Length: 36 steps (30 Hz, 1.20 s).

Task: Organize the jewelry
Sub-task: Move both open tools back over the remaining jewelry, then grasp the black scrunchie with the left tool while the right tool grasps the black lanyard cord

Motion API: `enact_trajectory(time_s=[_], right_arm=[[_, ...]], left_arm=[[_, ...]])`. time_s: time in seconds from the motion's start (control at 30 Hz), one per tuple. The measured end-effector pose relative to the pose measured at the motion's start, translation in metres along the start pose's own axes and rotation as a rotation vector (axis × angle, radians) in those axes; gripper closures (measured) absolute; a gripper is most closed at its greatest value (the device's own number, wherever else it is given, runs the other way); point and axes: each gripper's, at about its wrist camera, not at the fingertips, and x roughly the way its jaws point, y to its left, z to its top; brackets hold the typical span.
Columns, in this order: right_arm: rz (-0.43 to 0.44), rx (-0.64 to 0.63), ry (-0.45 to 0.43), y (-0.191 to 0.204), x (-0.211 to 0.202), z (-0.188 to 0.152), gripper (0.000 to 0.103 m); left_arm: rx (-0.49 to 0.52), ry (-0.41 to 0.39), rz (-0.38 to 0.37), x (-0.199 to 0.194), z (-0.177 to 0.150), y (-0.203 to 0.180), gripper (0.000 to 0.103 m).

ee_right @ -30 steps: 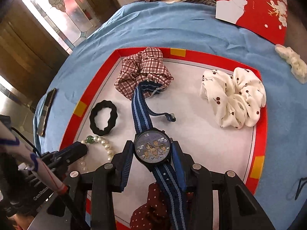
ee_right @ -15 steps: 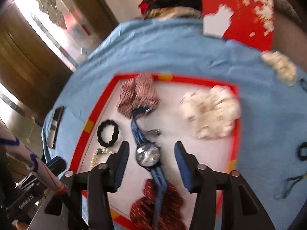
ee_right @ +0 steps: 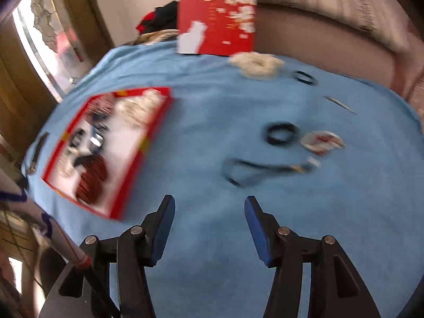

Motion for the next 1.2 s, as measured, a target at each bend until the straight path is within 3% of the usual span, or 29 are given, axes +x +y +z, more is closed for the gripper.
enact_trajectory(time_s=[0.17,0.37,0.57,0.9,1.07,1.2], right_arm=[[-0.094,-0.006,-0.029,-0.040,-0.021,-0.033,0.044],[-0.146,0.030,-0.066,-0.071,-0.035,-0.062,0.043],[-0.133,0.108,-0.067,-0.100,-0.033,-0.076,0.043],[-0.131,0.240,-0.068,-0.151,-0.021,-0.083,0.043],[-0.124,0.288,-0.075,-0.169,-0.014,-0.078,0.043],[-0.067,0.315,-0.094,-0.174,-0.006,-0.061,0.043]], left_arm=[[0.112,0.007,-0.030,0.001,-0.016,-0.054,0.049],[0.148,0.060,-0.061,0.011,-0.038,-0.099,0.049],[0.195,0.128,-0.053,0.030,-0.053,-0.130,0.049],[0.245,0.175,-0.043,0.059,-0.056,-0.162,0.049],[0.252,0.205,-0.058,0.083,-0.053,-0.177,0.049],[0.248,0.203,-0.072,0.104,-0.036,-0.189,0.049]])
